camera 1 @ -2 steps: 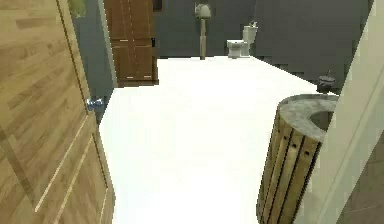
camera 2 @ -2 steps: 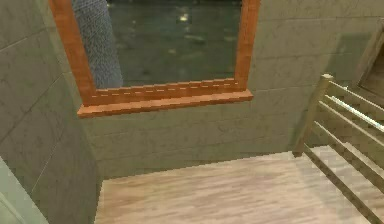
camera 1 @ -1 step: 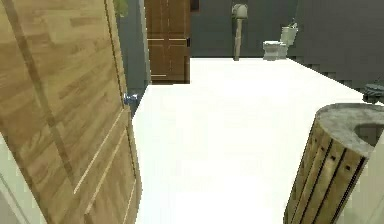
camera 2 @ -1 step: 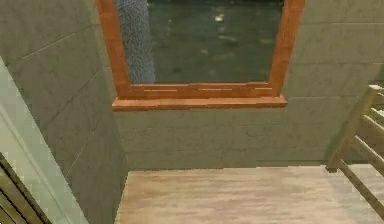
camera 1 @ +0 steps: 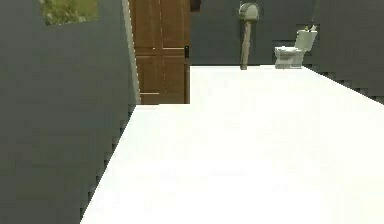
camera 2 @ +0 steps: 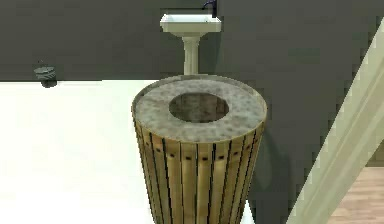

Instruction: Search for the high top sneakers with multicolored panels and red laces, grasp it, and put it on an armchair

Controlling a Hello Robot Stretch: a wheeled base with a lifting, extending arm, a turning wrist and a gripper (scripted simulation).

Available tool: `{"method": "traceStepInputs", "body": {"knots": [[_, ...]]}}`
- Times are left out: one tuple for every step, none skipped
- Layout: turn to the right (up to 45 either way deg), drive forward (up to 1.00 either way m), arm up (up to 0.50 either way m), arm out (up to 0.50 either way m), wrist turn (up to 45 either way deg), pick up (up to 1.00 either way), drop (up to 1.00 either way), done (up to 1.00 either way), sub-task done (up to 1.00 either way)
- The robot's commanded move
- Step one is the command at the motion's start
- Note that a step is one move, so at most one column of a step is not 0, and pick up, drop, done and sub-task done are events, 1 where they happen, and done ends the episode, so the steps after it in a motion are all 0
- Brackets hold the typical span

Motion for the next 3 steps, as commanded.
{"method": "traceStepInputs", "body": {"knots": [[-3.0, 0.0, 0.0, 0.0, 0.0, 0.0, 0.0, 0.0, 0.0], [0.0, 0.2, 0.0, 0.0, 0.0, 0.0, 0.0, 0.0, 0.0], [9.0, 0.0, 0.0, 0.0, 0.0, 0.0, 0.0, 0.0, 0.0]]}}
